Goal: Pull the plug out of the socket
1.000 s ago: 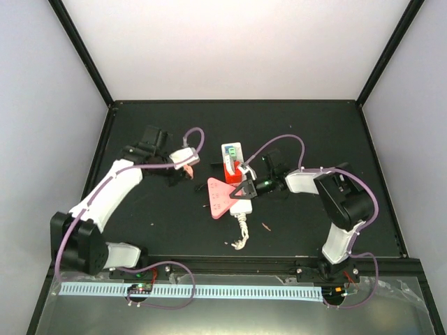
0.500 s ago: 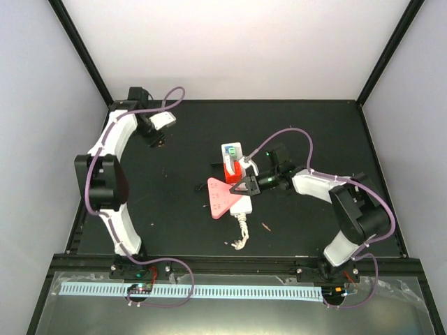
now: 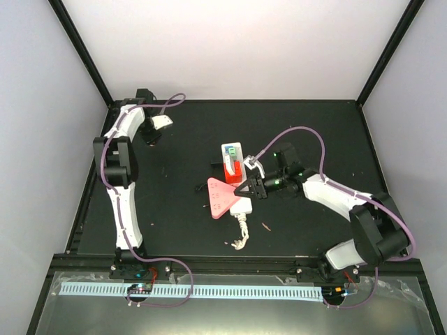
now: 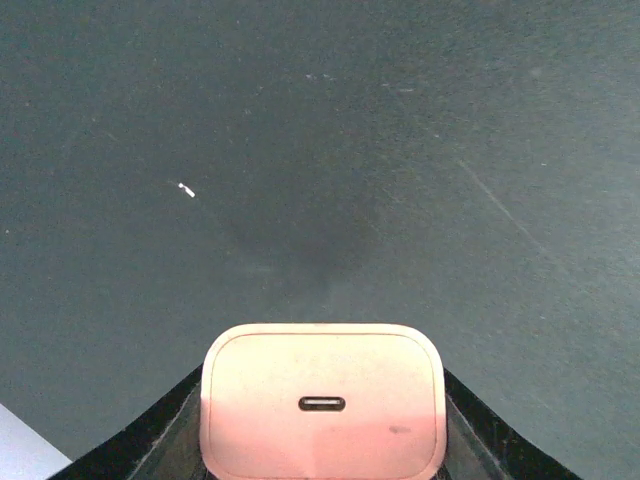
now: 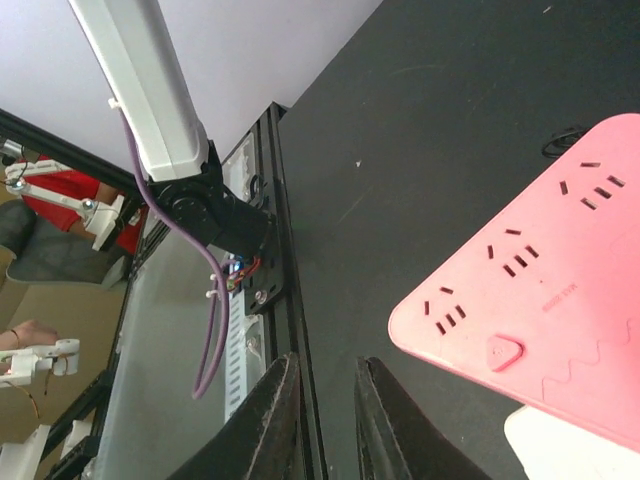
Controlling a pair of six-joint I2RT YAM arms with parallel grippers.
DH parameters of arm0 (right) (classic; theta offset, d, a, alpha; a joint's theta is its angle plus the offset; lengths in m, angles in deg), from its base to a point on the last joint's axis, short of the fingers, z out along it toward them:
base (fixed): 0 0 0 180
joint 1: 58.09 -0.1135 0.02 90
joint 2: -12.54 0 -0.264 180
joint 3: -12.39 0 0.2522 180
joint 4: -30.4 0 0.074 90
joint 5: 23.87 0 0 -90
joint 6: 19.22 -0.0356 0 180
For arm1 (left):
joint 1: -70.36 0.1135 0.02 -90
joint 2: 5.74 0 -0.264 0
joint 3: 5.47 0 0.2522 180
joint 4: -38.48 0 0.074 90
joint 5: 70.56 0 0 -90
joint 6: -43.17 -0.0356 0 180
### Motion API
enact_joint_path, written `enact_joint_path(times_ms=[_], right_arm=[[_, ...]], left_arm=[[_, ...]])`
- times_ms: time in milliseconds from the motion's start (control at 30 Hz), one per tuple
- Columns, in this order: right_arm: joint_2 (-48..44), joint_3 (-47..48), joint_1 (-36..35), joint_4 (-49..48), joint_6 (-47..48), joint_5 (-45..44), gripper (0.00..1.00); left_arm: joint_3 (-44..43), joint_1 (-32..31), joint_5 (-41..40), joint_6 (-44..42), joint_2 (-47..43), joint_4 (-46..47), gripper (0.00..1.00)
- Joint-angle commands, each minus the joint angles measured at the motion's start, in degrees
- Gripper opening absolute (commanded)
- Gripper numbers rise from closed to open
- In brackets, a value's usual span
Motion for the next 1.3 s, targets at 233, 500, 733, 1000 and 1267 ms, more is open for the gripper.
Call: enact_joint_path(times_ms=[233,500,733,1000,1267], right_arm=[[-2.27,-1.27,0.27,2.45,3.08,-1.58,0.21],[-2.32,-1.46,0.31,2.07,3.26,-2.43,0.23],[-3.07,-1.28,0.55,2.23,3.20,-4.32,0.25],[-6.55,-1.73,1.64,4.94,7.23,-7.89,0.29],[-10.05,0.81,4.73,9.70,11.28,-12.06,0.30]], left_arm=[[-7.61,0.02,-6.45,-4.37,6.92,0.90,0.34],[-7.97,-0.03,-3.12,-3.72,6.54,0.81,0.69],[-6.70,0.80,3.26,-0.43,2.14,-0.71,0.93],[10.32,0.85,16.89,4.49,-17.31,3.95,0.99],[24.19,0.60,26.95,10.27,-32.62,5.44,0.99]])
